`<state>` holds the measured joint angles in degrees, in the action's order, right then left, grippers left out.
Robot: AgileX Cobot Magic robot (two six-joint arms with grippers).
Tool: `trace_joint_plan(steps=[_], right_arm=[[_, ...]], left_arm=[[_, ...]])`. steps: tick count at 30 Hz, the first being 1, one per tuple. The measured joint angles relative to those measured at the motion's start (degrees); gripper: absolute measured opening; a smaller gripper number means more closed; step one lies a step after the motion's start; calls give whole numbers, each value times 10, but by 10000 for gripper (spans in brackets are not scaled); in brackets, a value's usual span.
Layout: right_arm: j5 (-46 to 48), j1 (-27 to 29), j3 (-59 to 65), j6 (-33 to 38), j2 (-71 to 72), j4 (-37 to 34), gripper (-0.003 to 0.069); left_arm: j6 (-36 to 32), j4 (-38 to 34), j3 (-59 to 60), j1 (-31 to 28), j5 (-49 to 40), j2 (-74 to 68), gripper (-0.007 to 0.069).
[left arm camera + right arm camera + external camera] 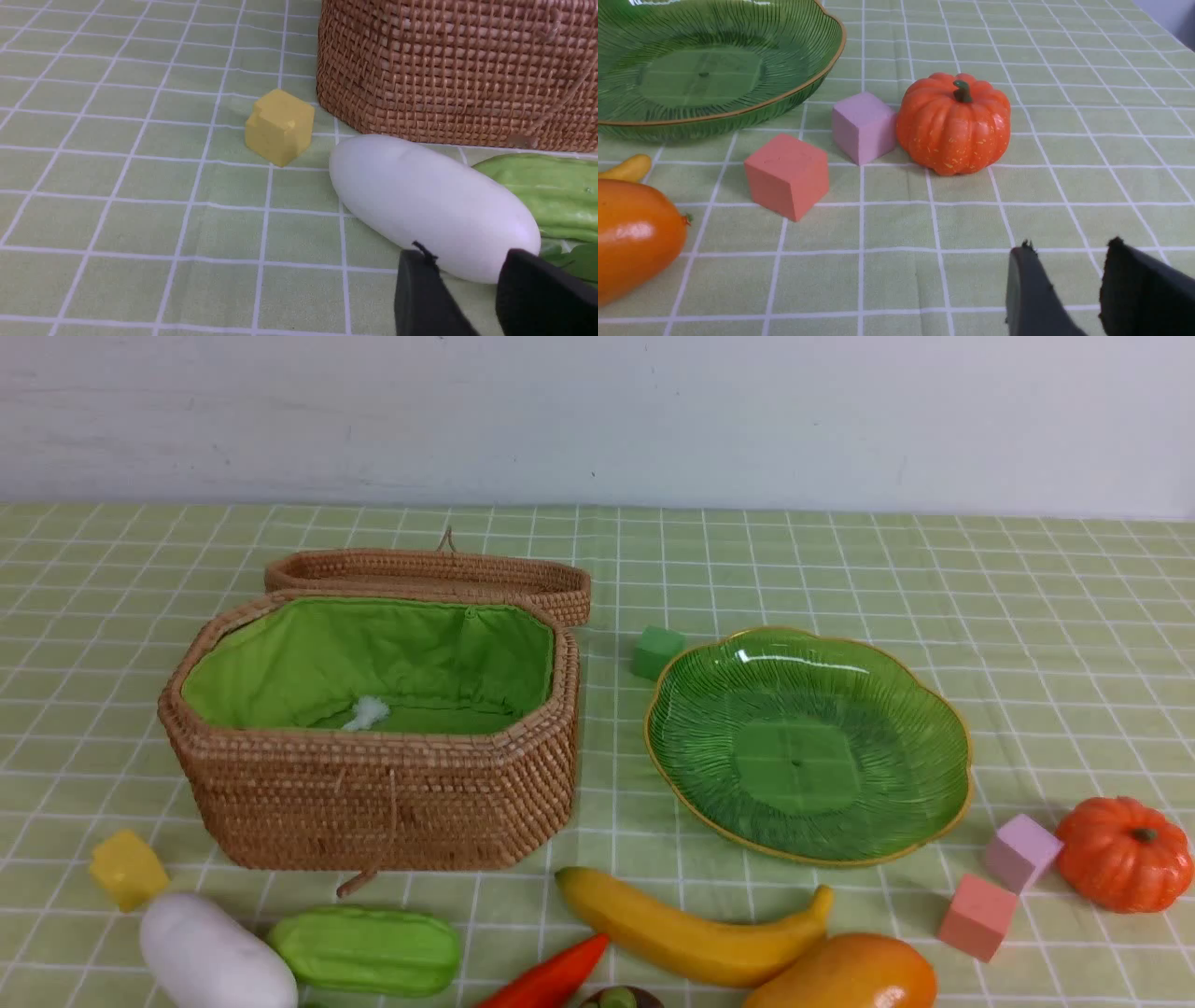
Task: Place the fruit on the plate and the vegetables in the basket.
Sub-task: Use the right arm to grab a pumpkin and put it into the left basket
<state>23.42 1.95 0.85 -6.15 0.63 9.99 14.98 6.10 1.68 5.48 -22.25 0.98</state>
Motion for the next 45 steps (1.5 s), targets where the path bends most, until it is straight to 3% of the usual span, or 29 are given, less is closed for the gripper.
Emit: trace_joint_plan(steps=[38,45], right_arm=[[0,0,0,0,0,0,240],[-2,0,1,0,0,46,240]], left_arm=[[0,0,0,0,0,0,239],[0,0,0,0,0,0,239]])
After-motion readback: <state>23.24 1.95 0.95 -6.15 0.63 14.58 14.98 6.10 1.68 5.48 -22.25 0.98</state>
